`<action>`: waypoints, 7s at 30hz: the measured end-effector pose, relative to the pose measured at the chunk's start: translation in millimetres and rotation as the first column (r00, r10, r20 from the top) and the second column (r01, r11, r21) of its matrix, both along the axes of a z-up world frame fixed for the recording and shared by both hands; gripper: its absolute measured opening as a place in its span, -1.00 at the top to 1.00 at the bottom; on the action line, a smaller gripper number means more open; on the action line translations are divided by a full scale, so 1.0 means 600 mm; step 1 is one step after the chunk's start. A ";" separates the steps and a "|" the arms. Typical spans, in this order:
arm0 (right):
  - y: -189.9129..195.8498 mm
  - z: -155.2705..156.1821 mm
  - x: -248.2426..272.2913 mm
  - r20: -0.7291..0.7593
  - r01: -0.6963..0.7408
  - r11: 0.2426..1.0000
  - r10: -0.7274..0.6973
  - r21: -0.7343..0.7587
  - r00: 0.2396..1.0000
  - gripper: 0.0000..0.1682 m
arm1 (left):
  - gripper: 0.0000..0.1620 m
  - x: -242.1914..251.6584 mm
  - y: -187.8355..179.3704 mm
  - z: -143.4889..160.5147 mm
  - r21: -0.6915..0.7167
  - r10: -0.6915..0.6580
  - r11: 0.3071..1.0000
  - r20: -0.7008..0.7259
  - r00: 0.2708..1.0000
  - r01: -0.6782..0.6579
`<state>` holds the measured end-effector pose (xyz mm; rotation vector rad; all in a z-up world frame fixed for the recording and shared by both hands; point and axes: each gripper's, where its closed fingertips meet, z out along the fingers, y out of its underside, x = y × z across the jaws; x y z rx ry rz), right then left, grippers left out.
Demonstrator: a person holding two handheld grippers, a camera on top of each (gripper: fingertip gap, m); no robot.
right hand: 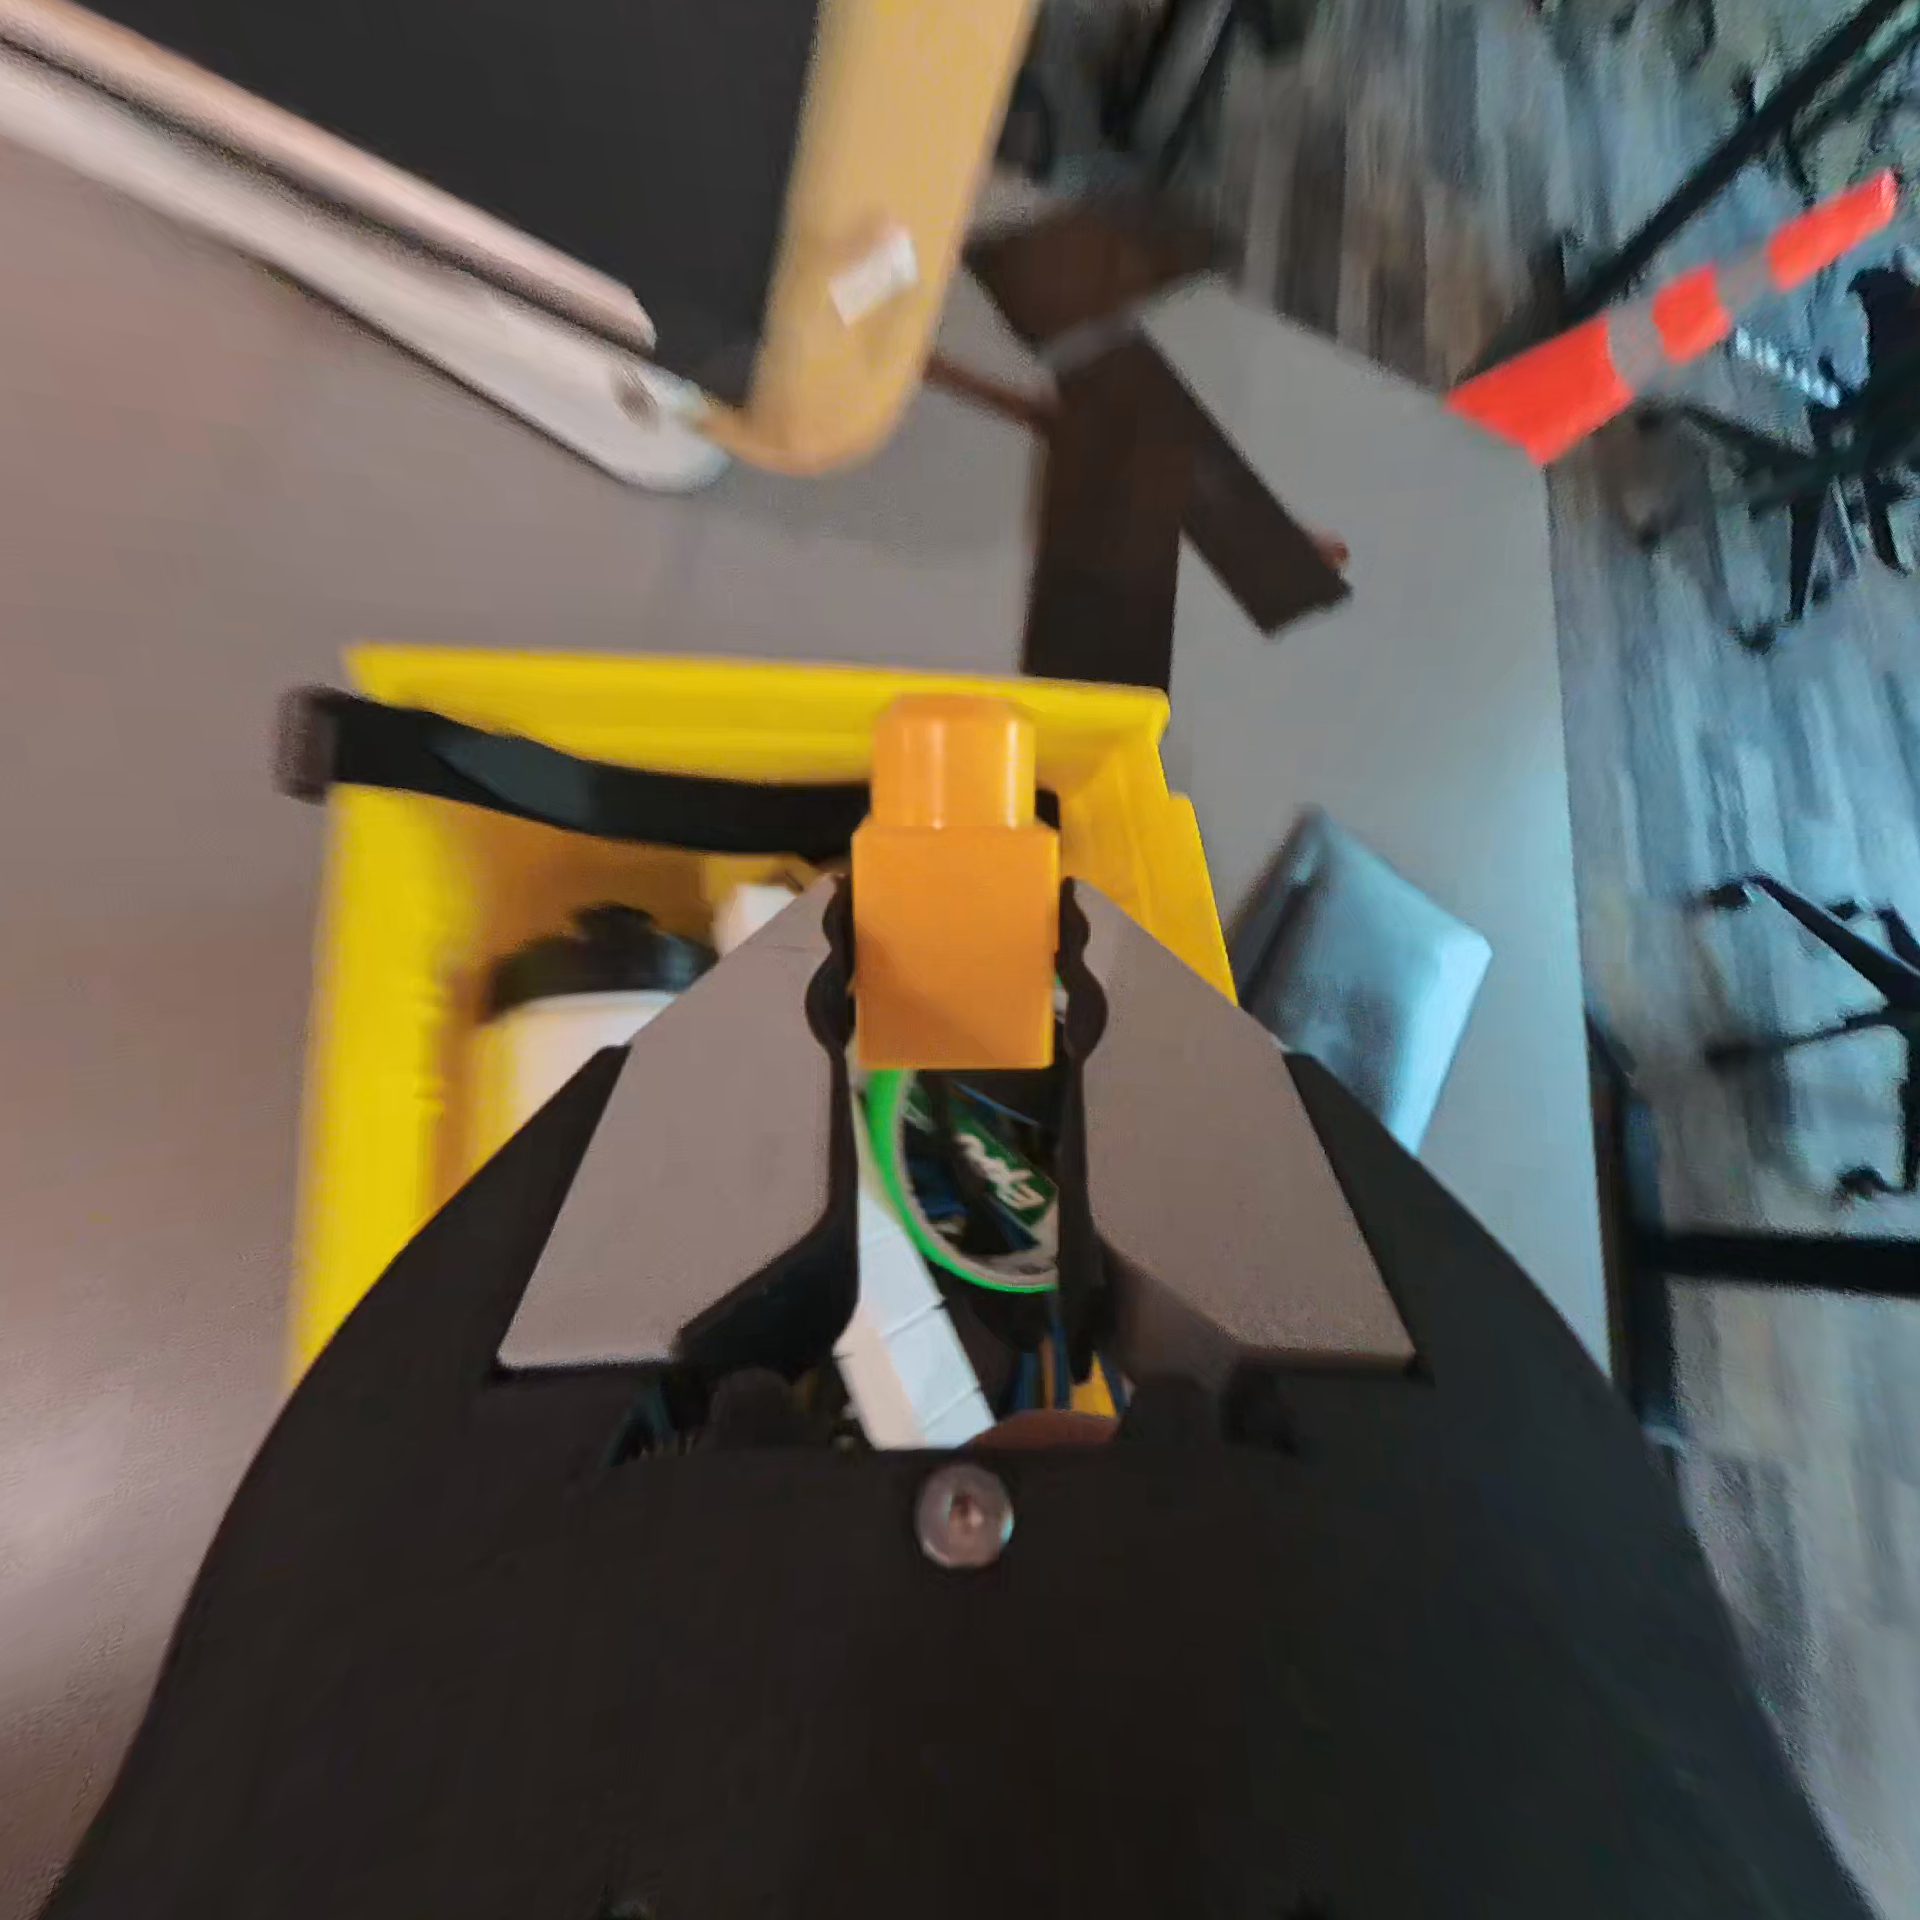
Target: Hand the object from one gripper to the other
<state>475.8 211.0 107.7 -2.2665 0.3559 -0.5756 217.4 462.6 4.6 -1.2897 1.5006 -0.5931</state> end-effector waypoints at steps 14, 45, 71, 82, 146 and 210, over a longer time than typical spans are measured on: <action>0.154 0.075 -0.218 -0.187 -0.343 0.884 0.414 0.319 0.891 0.26 | 0.34 0.001 -0.010 -0.018 -0.016 -0.003 1.000 -0.075 0.997 0.002; 0.312 -0.230 -0.368 0.015 -0.526 0.848 0.526 0.064 0.850 0.15 | 0.38 -0.435 0.281 0.034 -0.647 0.629 0.428 -0.288 0.722 -0.631; 0.305 -0.235 -0.394 -0.013 -0.596 0.801 0.598 0.056 0.802 0.22 | 0.90 -0.407 0.252 -0.083 -0.279 0.583 0.523 -0.572 0.577 -0.805; 0.306 -0.231 -0.402 -0.062 -0.612 0.784 0.619 0.103 0.783 0.18 | 0.92 -0.312 0.212 0.307 -0.167 0.577 0.815 0.136 0.805 -0.555; 0.394 -0.061 -0.392 -0.175 -0.428 0.362 0.892 0.828 0.416 0.90 | 0.91 0.056 -0.061 0.049 -0.408 -0.348 0.810 0.247 0.905 0.422; 0.288 0.012 -0.405 -0.266 -0.413 0.290 0.957 0.863 0.115 0.50 | 0.90 0.007 -0.043 0.149 0.768 -0.255 0.635 0.307 0.917 -0.080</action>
